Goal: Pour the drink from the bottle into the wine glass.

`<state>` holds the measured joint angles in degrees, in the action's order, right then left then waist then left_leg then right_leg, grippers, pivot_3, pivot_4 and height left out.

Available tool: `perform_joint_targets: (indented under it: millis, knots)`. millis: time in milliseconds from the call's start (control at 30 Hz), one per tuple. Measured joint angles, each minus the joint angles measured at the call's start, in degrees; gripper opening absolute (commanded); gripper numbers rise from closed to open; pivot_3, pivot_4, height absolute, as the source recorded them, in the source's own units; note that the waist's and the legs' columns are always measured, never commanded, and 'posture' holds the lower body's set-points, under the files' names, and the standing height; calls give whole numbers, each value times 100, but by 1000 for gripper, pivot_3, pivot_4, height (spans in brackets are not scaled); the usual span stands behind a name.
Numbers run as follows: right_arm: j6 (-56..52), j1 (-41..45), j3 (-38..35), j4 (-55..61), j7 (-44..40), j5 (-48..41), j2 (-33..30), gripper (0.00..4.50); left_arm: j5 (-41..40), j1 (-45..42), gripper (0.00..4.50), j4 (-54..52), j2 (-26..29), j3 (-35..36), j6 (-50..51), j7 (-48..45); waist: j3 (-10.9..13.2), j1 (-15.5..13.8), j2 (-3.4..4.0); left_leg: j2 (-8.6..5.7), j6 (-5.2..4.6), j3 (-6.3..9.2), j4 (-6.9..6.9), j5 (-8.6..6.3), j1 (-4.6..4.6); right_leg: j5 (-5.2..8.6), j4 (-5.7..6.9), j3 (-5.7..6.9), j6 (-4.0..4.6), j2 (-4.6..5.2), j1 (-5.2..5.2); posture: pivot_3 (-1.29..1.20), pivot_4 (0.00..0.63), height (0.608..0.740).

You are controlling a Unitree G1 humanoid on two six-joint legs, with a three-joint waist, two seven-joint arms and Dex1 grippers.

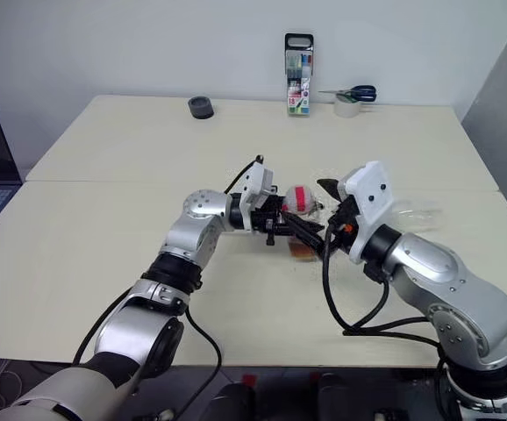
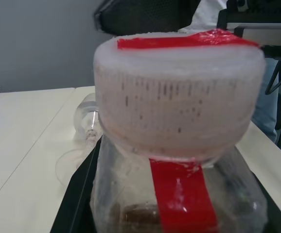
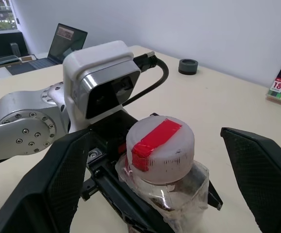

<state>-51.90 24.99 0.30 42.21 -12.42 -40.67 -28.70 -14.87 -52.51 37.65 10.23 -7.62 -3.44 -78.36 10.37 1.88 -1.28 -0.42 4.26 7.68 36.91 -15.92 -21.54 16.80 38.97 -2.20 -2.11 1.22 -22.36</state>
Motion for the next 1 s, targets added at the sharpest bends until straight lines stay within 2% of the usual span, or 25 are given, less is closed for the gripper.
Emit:
perform_joint_targets:
  millis: [267,367,533,567,733,833,900,1000]
  knots:
    - [275,84,372,-316,-9,609,219,4500,84,3,1778,103,-23,-5,-217,-9,0,0,1,0,0,3,1,0,-4,0,1,3,0,0,-4,0,150,740]
    - [370,84,437,-392,-50,806,229,3846,135,7,1778,104,-6,-5,-227,-48,0,1,1,0,0,3,1,0,-4,0,1,3,0,0,-4,0,150,740]
    - [550,70,573,-490,-155,1042,416,2021,157,11,1767,105,15,-1,-240,-36,0,8,1,1,0,4,1,0,-4,0,3,3,1,-1,-5,0,150,740]
    - [578,61,578,-507,-171,1060,435,1887,159,12,1767,104,25,-1,-241,-36,0,7,1,0,0,4,2,0,-5,0,2,3,1,0,-5,0,150,740]
    - [751,43,602,-639,-403,1161,479,1896,176,20,1766,105,60,-1,-241,-30,0,7,1,0,0,4,3,0,-5,-1,3,4,1,0,-6,0,150,740]
    - [1188,262,620,-1115,-1422,1160,-40,1896,187,41,1763,104,67,-17,-292,-78,2,8,3,-4,-1,-1,7,0,-5,-3,2,1,-3,2,-5,0,150,740]
    - [1538,881,750,-1888,-2789,1082,-732,1896,185,50,1762,97,61,-50,-380,-124,12,15,15,-5,-2,-6,8,0,-3,-6,0,-1,-9,1,-3,0,150,740]
    - [1754,1624,924,-2830,-4081,1030,-1072,1896,166,43,1761,72,29,-58,-438,-135,14,40,16,4,-2,-2,3,0,1,-5,1,4,-5,-6,-3,0,150,740]
